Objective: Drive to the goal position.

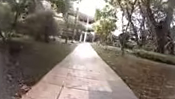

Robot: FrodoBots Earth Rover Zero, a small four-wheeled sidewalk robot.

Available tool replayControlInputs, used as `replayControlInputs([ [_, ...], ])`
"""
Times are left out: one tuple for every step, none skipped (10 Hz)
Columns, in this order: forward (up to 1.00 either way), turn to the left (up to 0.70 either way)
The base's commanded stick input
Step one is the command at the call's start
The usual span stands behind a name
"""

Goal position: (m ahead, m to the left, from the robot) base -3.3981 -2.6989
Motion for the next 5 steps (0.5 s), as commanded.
replayControlInputs([
  [1.0, 0.0],
  [1.0, 0.0],
  [1.0, 0.0],
  [1.0, 0.0],
  [1.0, -0.02],
])
